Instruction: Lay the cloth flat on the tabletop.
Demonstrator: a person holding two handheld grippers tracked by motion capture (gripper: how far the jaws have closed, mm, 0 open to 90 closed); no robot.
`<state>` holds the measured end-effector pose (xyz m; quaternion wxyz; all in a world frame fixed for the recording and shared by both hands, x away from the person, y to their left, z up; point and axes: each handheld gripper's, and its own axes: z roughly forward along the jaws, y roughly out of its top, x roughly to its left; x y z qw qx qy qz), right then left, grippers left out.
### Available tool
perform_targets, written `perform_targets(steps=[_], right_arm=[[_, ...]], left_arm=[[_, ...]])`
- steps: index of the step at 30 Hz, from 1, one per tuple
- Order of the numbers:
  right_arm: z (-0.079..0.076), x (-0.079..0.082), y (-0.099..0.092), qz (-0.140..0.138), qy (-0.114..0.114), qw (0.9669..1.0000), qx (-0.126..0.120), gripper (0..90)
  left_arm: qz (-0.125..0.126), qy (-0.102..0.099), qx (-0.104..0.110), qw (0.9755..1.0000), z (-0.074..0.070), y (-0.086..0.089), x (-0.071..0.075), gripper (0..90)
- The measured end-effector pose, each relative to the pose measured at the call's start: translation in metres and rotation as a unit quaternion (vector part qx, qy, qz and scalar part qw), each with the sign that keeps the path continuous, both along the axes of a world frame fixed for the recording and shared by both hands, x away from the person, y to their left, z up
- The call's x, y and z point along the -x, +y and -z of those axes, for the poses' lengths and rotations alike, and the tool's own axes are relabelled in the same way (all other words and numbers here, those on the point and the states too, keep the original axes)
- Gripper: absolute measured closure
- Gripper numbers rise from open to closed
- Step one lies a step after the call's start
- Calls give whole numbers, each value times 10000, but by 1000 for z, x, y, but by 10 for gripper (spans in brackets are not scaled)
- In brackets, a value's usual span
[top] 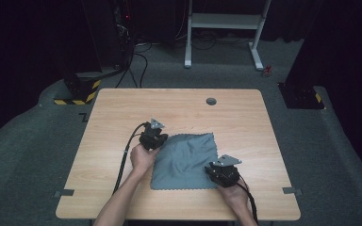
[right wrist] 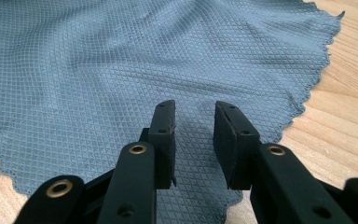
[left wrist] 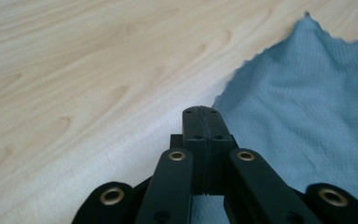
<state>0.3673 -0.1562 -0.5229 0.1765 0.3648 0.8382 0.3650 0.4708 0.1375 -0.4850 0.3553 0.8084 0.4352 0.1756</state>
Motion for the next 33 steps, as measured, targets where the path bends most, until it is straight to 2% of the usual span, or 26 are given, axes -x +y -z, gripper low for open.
perform_targets(steps=[4, 7, 9, 10, 12, 14, 16, 19, 21, 23, 25, 27, 29, 31, 33], right_arm=[[0, 0, 0, -1, -2, 10000, 2, 690], [0, 0, 0, 4, -2, 10000, 2, 690], [0, 0, 0, 6, 0, 10000, 1, 690], [0, 0, 0, 6, -1, 10000, 0, 690], [0, 0, 0, 10, 5, 10000, -3, 690], [0, 0, 0, 3, 9, 10000, -10, 688], [0, -1, -1, -20, 34, 10000, -38, 674], [0, -1, -1, -30, 52, 10000, -60, 668], [0, -1, -1, 1, 65, 9999, -88, 678], [-2, -1, 1, 27, 112, 9999, -46, 696], [-4, -2, 4, -14, 139, 9999, -74, 704], [-6, -3, 7, -56, 119, 9999, -49, 699], [-6, -5, 9, -83, 134, 9999, -39, 691], [-4, -5, 10, -72, 198, 9998, 59, 676], [-4, -2, 9, -88, 151, 9998, 122, 670]], left_arm=[[-165, 8, -298, 9994, 5, -2, -16, 899], [-239, 14, -627, 9977, 10, -5, -26, 899], [-369, 14, -659, 9971, 13, -5, -32, 899], [-459, 11, -578, 9973, 14, -4, -33, 890], [-580, 59, -459, 9972, 15, -2, -34, 778], [-526, -20, -408, 9978, 15, -1, -30, 683], [-373, -164, -430, 9982, 12, 1, -19, 632], [-184, -281, -242, 9991, 10, 8, 0, 598], [-68, -259, -203, 9994, 12, 12, 9, 592], [147, -101, -156, 9997, 17, 14, 16, 592], [298, -25, -237, 9993, 21, 12, 21, 593], [382, 84, -47, 9992, 24, 10, 25, 583], [483, 99, 15, 9988, 27, 8, 31, 561], [587, 100, -37, 9982, 30, 5, 40, 544], [633, 171, 4, 9978, 31, 5, 48, 523]])
